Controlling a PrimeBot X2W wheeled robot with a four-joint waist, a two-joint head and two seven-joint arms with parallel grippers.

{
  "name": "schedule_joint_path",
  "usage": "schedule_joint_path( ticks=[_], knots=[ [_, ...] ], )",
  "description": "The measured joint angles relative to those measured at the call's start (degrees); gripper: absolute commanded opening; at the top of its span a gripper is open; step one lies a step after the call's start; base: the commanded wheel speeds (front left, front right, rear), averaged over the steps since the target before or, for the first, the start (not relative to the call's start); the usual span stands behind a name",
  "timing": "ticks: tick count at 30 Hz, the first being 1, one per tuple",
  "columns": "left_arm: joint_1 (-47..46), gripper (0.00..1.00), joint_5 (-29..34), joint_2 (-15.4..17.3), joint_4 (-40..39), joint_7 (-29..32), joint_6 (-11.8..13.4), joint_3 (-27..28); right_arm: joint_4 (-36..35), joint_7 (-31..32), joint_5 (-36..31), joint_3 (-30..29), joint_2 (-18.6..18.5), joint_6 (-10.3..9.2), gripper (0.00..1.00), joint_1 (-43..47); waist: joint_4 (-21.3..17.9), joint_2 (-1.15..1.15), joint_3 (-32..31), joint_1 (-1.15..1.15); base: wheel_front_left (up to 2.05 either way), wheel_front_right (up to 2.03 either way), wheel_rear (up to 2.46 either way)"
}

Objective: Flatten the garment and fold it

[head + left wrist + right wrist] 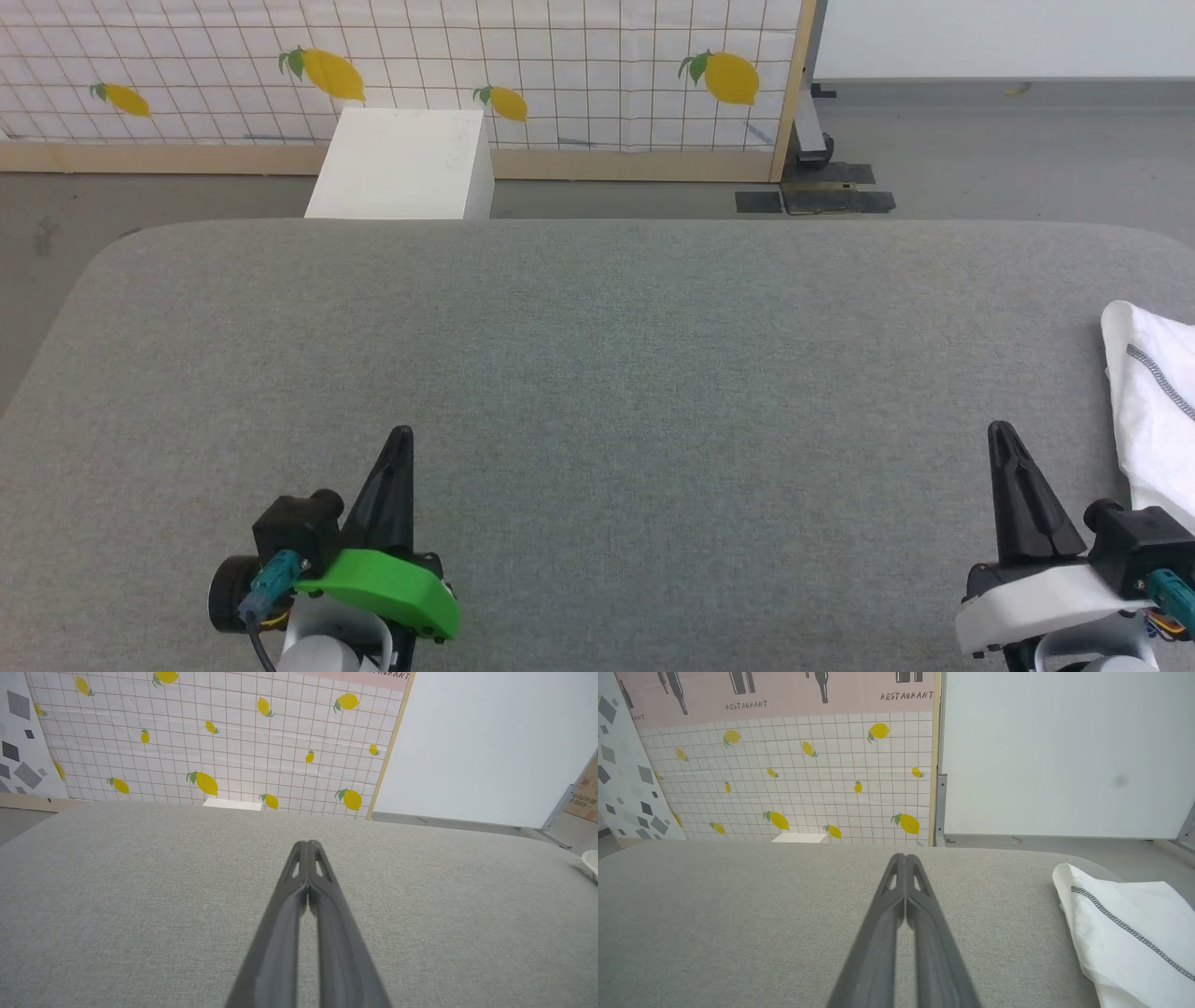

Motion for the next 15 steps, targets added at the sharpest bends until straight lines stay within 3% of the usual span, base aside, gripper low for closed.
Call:
schedule_joint_path(
  ticks=[15],
  knots=[
    [0.0, 0.00, 0.4, 0.0, -0.8, 0.9, 0.2, 0.1, -0.1, 0.9, -0.1, 0.3, 0.0, 0.00, 0.00, 0.0, 0.0, 0.00, 0.0, 0.00, 0.00, 0.00, 0.00]
  ],
)
